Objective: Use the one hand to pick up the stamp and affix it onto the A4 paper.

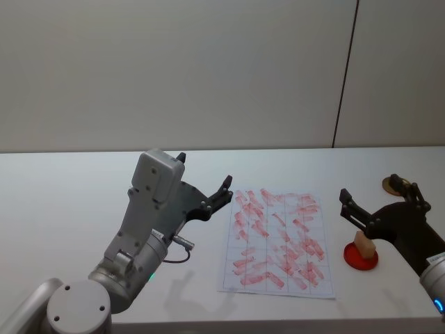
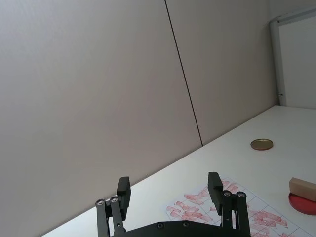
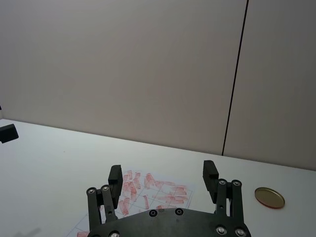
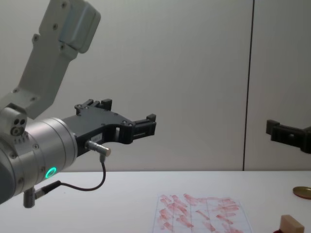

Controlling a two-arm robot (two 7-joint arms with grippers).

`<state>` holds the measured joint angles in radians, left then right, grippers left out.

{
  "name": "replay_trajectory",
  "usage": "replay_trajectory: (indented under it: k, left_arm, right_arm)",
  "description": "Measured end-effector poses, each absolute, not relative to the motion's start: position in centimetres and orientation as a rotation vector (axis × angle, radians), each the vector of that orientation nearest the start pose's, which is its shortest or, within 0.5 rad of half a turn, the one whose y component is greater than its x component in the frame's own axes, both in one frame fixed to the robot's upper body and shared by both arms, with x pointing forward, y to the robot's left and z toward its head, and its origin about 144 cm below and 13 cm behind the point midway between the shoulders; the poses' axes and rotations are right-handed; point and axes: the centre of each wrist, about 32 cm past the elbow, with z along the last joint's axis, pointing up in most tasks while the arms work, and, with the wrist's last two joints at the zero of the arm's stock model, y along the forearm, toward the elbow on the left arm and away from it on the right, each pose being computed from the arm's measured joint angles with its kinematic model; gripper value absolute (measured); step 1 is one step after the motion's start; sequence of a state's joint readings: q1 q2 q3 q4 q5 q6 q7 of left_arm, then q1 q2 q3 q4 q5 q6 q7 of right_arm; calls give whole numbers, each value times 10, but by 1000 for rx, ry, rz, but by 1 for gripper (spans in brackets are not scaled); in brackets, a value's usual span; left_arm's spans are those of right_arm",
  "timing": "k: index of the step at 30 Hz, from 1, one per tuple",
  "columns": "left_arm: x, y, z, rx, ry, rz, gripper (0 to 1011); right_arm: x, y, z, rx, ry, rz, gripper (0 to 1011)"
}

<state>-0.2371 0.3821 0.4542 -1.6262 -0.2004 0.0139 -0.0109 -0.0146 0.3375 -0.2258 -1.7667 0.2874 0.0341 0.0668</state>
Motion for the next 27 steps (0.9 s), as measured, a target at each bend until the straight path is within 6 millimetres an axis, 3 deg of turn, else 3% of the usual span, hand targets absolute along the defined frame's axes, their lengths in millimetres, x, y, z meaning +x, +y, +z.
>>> replay_trajectory:
  k: [27]
  left_arm:
    - [492,198,1204,61,-268,1124,993]
  right_arm:
    - [443,-237,1189,26,-75,-1230,1001]
